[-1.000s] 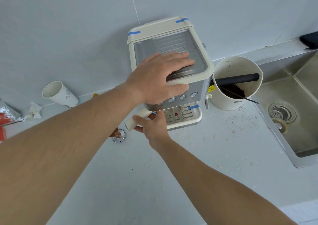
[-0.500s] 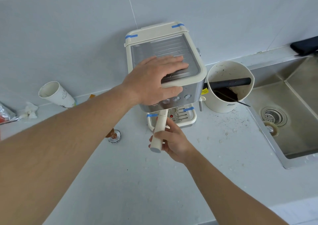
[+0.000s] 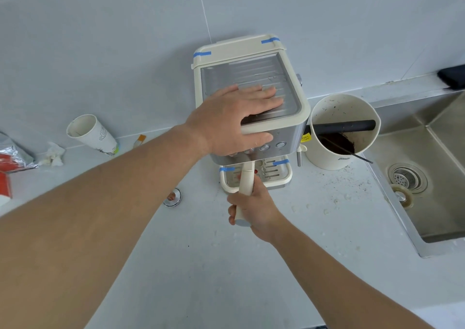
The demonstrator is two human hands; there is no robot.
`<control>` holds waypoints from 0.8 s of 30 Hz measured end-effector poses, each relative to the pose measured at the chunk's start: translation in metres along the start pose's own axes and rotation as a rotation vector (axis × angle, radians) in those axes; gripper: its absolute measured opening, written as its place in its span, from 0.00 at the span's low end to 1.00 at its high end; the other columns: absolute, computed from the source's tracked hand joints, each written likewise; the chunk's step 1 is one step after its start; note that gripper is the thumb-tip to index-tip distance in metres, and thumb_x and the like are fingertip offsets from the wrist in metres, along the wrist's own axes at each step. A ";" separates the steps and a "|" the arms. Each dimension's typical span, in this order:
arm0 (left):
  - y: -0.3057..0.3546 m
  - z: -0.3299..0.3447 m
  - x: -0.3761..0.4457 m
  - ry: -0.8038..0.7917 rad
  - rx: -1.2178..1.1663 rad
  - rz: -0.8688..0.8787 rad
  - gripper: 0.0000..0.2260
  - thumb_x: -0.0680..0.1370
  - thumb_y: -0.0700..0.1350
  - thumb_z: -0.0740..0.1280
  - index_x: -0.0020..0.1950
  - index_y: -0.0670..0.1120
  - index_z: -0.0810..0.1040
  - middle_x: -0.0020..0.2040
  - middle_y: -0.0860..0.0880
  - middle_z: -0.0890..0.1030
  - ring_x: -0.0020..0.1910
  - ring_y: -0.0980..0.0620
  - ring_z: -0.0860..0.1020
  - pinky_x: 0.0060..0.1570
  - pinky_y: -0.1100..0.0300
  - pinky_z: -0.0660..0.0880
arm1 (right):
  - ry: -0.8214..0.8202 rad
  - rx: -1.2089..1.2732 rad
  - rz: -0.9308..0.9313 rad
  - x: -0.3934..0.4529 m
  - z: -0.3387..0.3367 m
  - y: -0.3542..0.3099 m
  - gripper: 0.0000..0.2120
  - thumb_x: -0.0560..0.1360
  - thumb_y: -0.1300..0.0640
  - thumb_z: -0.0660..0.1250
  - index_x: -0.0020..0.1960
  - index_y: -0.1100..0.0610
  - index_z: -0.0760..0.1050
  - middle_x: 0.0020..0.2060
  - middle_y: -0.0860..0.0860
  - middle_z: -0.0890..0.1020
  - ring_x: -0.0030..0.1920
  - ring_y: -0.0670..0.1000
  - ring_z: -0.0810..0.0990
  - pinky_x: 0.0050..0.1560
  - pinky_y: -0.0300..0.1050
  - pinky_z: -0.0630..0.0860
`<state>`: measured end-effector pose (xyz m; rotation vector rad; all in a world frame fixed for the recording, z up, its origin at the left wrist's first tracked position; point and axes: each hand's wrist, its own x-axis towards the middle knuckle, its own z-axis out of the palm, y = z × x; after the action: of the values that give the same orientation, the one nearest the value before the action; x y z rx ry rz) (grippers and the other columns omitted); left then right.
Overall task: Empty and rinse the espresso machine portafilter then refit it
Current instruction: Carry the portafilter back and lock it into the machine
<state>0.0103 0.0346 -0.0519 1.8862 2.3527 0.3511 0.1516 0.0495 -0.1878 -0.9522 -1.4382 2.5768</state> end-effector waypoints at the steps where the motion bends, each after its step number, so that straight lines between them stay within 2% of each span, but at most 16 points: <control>1: -0.001 0.000 0.000 -0.002 -0.001 0.004 0.30 0.73 0.61 0.64 0.75 0.59 0.64 0.78 0.58 0.62 0.77 0.58 0.58 0.76 0.51 0.51 | -0.040 -0.015 0.011 -0.001 -0.006 -0.004 0.18 0.73 0.74 0.64 0.56 0.56 0.66 0.41 0.58 0.71 0.26 0.54 0.73 0.28 0.48 0.74; 5: -0.003 -0.001 -0.001 0.006 -0.002 0.016 0.30 0.73 0.60 0.64 0.75 0.59 0.64 0.77 0.57 0.63 0.77 0.58 0.58 0.76 0.52 0.51 | -0.160 -0.077 0.092 -0.004 -0.026 -0.018 0.19 0.73 0.75 0.62 0.58 0.56 0.65 0.39 0.57 0.69 0.27 0.55 0.73 0.29 0.48 0.74; 12: -0.001 0.001 -0.002 0.023 0.008 0.013 0.29 0.74 0.59 0.64 0.75 0.57 0.66 0.77 0.57 0.64 0.76 0.57 0.60 0.76 0.52 0.51 | -0.256 -0.133 0.202 -0.006 -0.045 -0.032 0.20 0.74 0.72 0.64 0.59 0.54 0.66 0.38 0.58 0.71 0.30 0.55 0.75 0.34 0.51 0.75; 19: 0.002 0.001 -0.003 0.047 0.014 -0.010 0.29 0.74 0.58 0.65 0.74 0.57 0.67 0.76 0.57 0.65 0.76 0.57 0.61 0.75 0.55 0.50 | -0.271 -0.130 0.230 -0.006 -0.045 -0.034 0.21 0.74 0.71 0.65 0.60 0.54 0.65 0.38 0.59 0.72 0.32 0.56 0.75 0.35 0.52 0.77; 24: 0.003 0.002 -0.003 0.055 0.033 -0.027 0.29 0.73 0.61 0.64 0.74 0.59 0.67 0.76 0.58 0.66 0.75 0.58 0.62 0.75 0.56 0.51 | -0.208 -0.084 0.262 -0.011 -0.042 -0.037 0.14 0.77 0.67 0.65 0.58 0.56 0.67 0.35 0.58 0.74 0.31 0.57 0.75 0.34 0.51 0.77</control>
<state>0.0145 0.0322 -0.0533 1.8805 2.4311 0.3690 0.1732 0.0991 -0.1698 -0.9655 -1.5789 2.9004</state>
